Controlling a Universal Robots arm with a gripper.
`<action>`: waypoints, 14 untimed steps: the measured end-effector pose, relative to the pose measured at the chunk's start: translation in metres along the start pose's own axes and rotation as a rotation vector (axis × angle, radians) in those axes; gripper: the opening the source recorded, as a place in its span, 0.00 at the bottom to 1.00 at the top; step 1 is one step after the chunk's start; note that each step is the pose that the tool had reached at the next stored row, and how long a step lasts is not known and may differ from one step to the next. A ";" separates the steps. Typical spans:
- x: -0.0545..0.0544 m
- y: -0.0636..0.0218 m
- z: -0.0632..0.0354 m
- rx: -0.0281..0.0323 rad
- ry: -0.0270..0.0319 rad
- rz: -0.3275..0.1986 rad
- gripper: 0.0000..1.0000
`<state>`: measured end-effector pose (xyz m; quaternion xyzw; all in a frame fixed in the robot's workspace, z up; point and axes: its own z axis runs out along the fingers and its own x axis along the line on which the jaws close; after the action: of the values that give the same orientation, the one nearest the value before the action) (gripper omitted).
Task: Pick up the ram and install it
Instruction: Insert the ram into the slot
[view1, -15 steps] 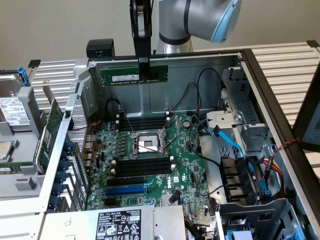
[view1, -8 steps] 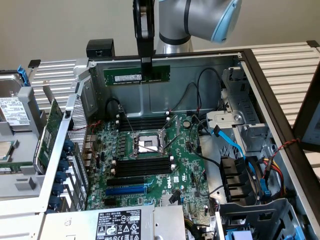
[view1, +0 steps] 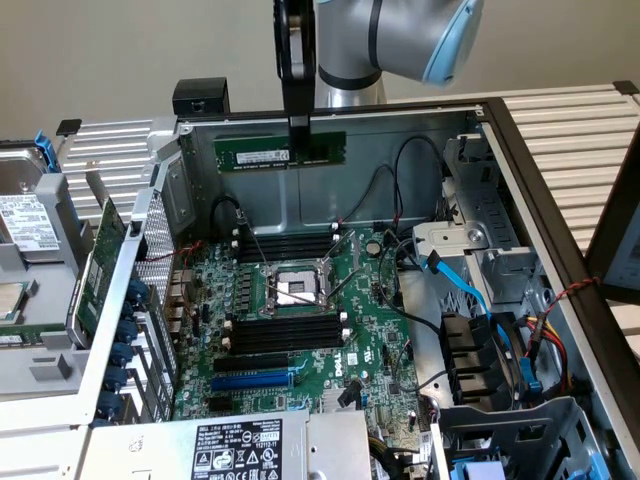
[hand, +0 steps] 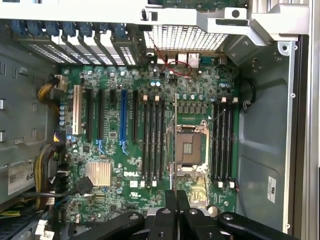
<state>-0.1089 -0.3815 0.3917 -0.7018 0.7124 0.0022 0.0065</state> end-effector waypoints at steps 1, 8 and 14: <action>0.000 0.0000 0.0000 0.0000 0.0001 0.000 0.12; 0.000 -0.0001 0.0000 -0.0001 0.0002 0.000 0.12; 0.000 -0.0001 0.0078 0.0000 0.0058 0.010 0.12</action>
<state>-0.1088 -0.3815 0.3839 -0.6984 0.7157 0.0002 0.0044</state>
